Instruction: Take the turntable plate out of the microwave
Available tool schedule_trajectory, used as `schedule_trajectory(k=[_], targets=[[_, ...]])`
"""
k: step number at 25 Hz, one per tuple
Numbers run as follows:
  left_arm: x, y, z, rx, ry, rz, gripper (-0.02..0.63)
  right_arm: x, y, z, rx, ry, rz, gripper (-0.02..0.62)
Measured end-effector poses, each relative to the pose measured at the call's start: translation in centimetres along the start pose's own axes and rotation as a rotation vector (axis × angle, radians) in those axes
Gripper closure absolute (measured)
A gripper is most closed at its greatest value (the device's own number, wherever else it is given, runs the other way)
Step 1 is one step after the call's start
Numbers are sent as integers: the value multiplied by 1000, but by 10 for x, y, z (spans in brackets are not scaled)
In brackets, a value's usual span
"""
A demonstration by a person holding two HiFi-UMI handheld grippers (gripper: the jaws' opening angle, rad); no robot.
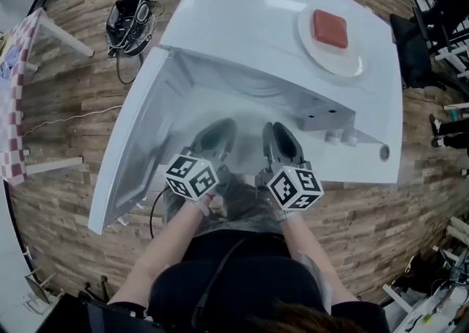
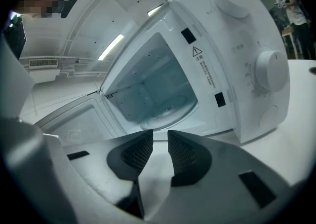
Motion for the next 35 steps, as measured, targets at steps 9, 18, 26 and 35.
schedule_trajectory(k=[9,18,26,35], targets=[[-19,9,5,-48,-33,49,592,-33,24,1,-18,-119,-22,471],[-28,15,13,-95,-22,79,566,-59,30,-9,-115,-246,-25,419],[-29,19,17,-85,-16,62,552,-72,37,-19,-267,-332,-27,408],[-31,26,19,-76,-9,52,549,-76,42,-20,-390,-364,-66,408]])
Point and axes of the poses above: the fingertips, and each gripper's own axes: x backward along the fingers, z to its left, y out of its top, the point moved 8 cm from there along x, backward along the fingers, and after that the axes turned 4 degrees about x, right-handed, at the moved point
